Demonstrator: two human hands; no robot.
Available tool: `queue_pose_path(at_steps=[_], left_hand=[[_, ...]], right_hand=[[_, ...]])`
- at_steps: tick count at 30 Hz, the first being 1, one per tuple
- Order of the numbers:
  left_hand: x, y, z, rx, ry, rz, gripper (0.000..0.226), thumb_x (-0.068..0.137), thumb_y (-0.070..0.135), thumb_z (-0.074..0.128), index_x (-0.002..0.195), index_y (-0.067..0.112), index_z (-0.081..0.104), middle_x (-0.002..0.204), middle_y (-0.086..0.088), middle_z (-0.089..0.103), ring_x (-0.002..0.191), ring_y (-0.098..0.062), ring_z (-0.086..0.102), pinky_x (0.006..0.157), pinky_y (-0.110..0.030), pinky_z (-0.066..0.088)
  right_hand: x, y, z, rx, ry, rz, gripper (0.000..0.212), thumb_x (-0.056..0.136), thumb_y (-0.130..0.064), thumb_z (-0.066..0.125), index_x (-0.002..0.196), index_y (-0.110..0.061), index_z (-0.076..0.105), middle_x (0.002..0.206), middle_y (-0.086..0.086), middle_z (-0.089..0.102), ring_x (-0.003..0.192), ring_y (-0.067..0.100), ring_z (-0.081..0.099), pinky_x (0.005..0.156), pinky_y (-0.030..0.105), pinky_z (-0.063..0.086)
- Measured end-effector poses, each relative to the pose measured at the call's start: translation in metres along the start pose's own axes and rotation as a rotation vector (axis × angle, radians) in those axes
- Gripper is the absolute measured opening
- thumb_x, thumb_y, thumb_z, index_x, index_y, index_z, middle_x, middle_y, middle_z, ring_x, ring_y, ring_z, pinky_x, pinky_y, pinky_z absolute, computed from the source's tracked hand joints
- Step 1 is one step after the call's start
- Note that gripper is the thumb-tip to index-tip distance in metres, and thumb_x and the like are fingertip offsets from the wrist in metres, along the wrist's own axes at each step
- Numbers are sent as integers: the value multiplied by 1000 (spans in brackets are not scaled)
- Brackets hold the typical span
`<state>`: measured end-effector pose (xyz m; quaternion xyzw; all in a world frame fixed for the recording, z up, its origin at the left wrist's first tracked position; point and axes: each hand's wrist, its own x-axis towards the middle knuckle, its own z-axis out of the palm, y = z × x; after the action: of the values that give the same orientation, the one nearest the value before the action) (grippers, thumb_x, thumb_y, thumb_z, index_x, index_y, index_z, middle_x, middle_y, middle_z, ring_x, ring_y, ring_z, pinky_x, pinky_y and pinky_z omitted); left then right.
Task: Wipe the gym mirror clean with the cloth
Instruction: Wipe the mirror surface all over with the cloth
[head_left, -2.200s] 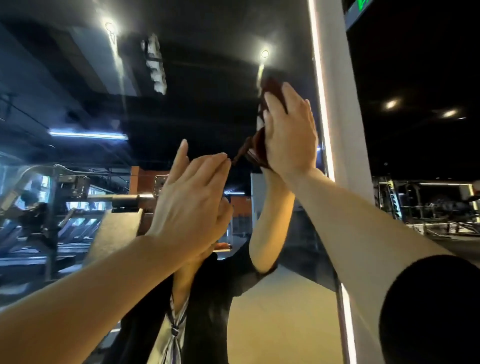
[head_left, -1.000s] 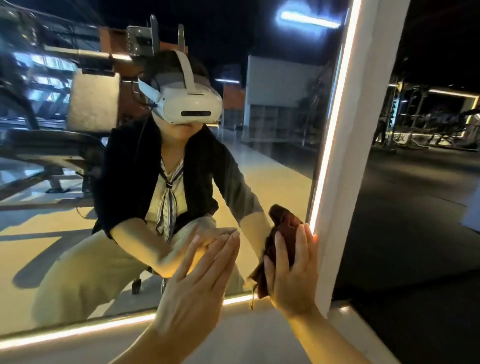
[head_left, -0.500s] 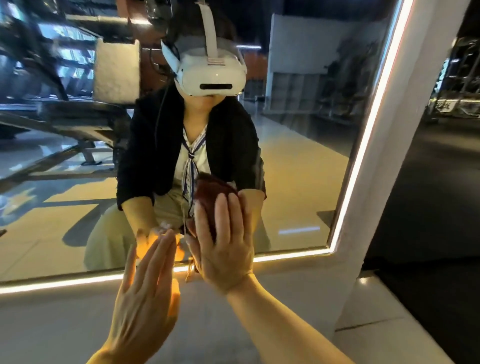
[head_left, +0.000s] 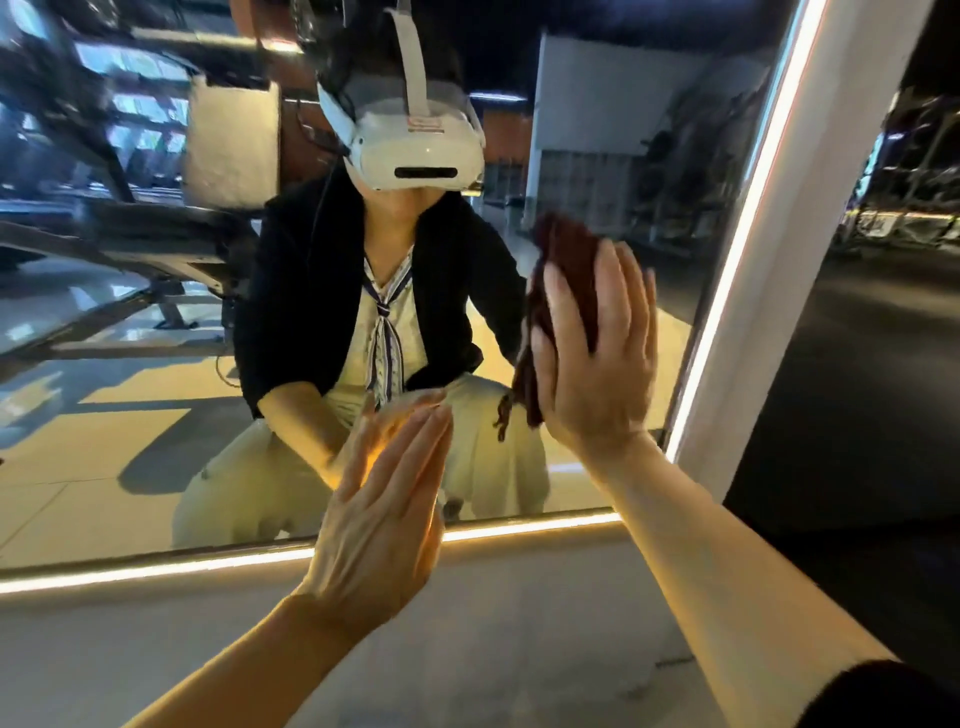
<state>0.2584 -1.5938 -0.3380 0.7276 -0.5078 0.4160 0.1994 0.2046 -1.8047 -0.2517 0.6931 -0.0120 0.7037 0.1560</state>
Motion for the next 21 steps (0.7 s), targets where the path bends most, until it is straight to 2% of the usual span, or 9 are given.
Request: queue_pose_path(at_steps=[2, 4, 7, 9, 12, 15, 16, 18, 21], left_hand=[[29, 1, -13, -13, 91, 8, 81, 80, 9, 58, 153, 2, 22, 159, -13, 26, 154, -21, 11, 125, -47, 2], [52, 1, -25, -38, 197, 12, 74, 82, 6, 56, 150, 0, 29, 158, -10, 26, 155, -17, 1, 125, -43, 0], [65, -5, -28, 0, 260, -3, 71, 81, 1, 62, 147, -3, 35, 158, -11, 25, 154, -19, 6, 125, -46, 4], [62, -9, -24, 34, 226, -2, 69, 85, 4, 61, 149, -2, 35, 159, -15, 30, 152, -25, 21, 124, -50, 8], [53, -12, -21, 55, 160, 16, 66, 90, 9, 50, 152, 0, 29, 159, -16, 33, 149, -30, 30, 122, -55, 13], [56, -17, -25, 66, 151, 28, 70, 88, 5, 54, 152, 1, 28, 159, -16, 33, 149, -31, 29, 122, -56, 15], [60, -17, -28, 69, 158, 30, 71, 86, 3, 57, 152, 0, 30, 159, -16, 33, 149, -31, 29, 122, -56, 15], [73, -16, -34, 74, 167, 31, 70, 84, 3, 59, 150, -2, 35, 159, -16, 33, 149, -30, 29, 122, -57, 16], [87, -9, -38, 67, 184, 22, 66, 87, 5, 58, 149, -3, 37, 159, -15, 33, 149, -28, 28, 122, -56, 16]], right_hand=[[71, 3, 12, 7, 124, 24, 35, 109, -30, 38, 140, -16, 42, 146, 21, 40, 135, 40, 41, 112, 55, 40], [120, 5, 19, -35, 210, 138, 38, 109, -31, 32, 141, -14, 46, 145, 26, 47, 135, 41, 44, 108, 56, 43], [100, -18, 15, -54, 149, 243, 46, 109, -33, 31, 146, -10, 45, 151, 29, 40, 140, 44, 37, 119, 54, 30], [31, -38, 4, -4, -16, 136, 47, 109, -34, 38, 151, -12, 34, 155, 25, 29, 145, 42, 28, 122, 51, 24], [-75, -44, -16, -17, -272, -162, 51, 106, -36, 47, 152, -20, 31, 161, 18, 17, 153, 36, 12, 117, 56, 32], [-65, -28, -17, -35, -294, -271, 47, 106, -35, 46, 150, -22, 36, 159, 14, 21, 152, 33, 17, 119, 54, 28], [-37, -22, -13, -37, -223, -249, 45, 107, -33, 45, 149, -20, 37, 155, 15, 27, 149, 33, 23, 120, 52, 26], [36, -10, -1, -45, -47, -50, 41, 109, -31, 40, 147, -16, 38, 151, 18, 31, 143, 36, 31, 124, 48, 17], [103, 1, 12, -42, 79, 262, 42, 110, -31, 33, 146, -12, 44, 153, 24, 38, 142, 39, 34, 120, 54, 27]])
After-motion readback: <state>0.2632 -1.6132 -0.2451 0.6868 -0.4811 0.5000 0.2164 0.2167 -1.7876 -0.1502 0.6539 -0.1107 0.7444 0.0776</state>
